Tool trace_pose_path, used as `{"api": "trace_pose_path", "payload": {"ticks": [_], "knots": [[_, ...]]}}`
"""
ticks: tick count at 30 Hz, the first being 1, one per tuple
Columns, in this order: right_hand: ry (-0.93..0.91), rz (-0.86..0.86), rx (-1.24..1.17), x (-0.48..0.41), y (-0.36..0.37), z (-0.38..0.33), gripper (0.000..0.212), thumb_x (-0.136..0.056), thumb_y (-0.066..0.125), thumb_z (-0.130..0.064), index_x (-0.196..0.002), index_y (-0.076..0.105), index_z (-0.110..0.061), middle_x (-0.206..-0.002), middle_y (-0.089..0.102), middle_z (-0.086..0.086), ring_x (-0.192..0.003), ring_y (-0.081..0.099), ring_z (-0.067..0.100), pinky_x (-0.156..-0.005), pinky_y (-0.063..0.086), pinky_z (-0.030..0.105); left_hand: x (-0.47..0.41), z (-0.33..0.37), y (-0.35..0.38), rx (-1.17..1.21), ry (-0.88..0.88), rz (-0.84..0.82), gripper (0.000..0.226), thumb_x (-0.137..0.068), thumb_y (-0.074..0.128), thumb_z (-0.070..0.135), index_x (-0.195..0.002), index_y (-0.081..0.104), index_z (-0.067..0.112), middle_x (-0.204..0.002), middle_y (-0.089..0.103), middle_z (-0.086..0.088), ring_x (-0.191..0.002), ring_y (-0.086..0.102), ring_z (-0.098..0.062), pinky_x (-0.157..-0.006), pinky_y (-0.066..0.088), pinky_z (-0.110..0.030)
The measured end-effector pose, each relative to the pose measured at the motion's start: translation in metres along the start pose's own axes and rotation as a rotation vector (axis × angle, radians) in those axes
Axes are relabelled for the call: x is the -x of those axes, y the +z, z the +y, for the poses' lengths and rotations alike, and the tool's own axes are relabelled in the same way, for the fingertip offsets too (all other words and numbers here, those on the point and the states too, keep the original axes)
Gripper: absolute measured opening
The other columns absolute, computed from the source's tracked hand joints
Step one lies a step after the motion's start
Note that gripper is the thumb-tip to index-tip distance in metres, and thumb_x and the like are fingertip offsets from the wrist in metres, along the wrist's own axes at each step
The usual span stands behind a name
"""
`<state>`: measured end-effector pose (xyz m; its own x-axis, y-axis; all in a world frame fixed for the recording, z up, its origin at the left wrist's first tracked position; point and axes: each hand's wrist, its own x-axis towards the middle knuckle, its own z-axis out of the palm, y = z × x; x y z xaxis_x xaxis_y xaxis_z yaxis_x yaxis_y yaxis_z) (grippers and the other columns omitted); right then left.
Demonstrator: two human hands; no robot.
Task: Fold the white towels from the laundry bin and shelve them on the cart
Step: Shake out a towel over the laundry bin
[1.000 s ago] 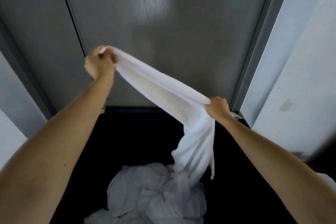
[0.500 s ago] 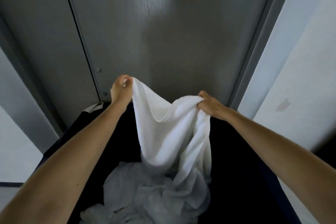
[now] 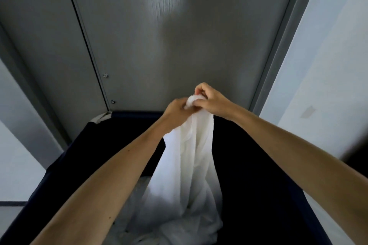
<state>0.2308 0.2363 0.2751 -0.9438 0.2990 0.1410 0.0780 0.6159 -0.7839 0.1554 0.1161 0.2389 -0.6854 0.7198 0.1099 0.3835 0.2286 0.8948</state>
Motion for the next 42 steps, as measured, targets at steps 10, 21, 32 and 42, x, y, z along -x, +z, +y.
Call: {"api": "trace_pose_path", "payload": {"ticks": [10,21,32,42], "knots": [[0.273,0.077,0.177,0.013,0.015,0.058,0.019,-0.091,0.048,-0.012,-0.088,0.066,-0.009,-0.084,0.066,0.010,-0.074,0.061,0.023,-0.074,0.049,0.034,-0.022,0.060,-0.066,0.883,0.108,0.583,0.018,-0.092,0.056,0.009,-0.076,0.055,0.018,-0.068,0.058,0.006,-0.060,0.055,-0.006,-0.062,0.049,-0.021],[0.103,0.010,-0.460,0.008,0.025,0.008,0.007,-0.093,0.055,-0.022,-0.090,0.060,-0.024,-0.090,0.063,0.000,-0.076,0.063,0.011,-0.070,0.054,0.027,-0.001,0.042,-0.053,0.124,0.086,0.349,0.024,-0.080,0.062,0.002,-0.097,0.070,0.017,-0.068,0.062,0.012,-0.054,0.052,0.012,-0.058,0.043,-0.009],[0.167,0.112,0.019,0.002,0.033,0.011,0.022,-0.086,0.056,-0.014,-0.064,0.051,-0.012,-0.065,0.048,-0.004,-0.065,0.047,0.011,-0.053,0.037,0.018,0.001,0.062,-0.060,0.552,-0.075,0.526,0.019,-0.081,0.062,0.010,-0.065,0.058,0.018,-0.062,0.054,0.000,-0.058,0.052,-0.014,-0.057,0.044,-0.022],[0.327,0.254,0.542,0.008,-0.014,0.059,0.031,-0.089,0.044,-0.014,-0.112,0.064,-0.013,-0.120,0.058,0.015,-0.111,0.056,0.036,-0.089,0.044,0.035,0.007,0.033,-0.139,1.008,-0.137,0.907,0.012,-0.079,0.061,0.017,-0.068,0.057,0.017,-0.064,0.057,0.002,-0.061,0.057,-0.016,-0.053,0.046,-0.021]]}}
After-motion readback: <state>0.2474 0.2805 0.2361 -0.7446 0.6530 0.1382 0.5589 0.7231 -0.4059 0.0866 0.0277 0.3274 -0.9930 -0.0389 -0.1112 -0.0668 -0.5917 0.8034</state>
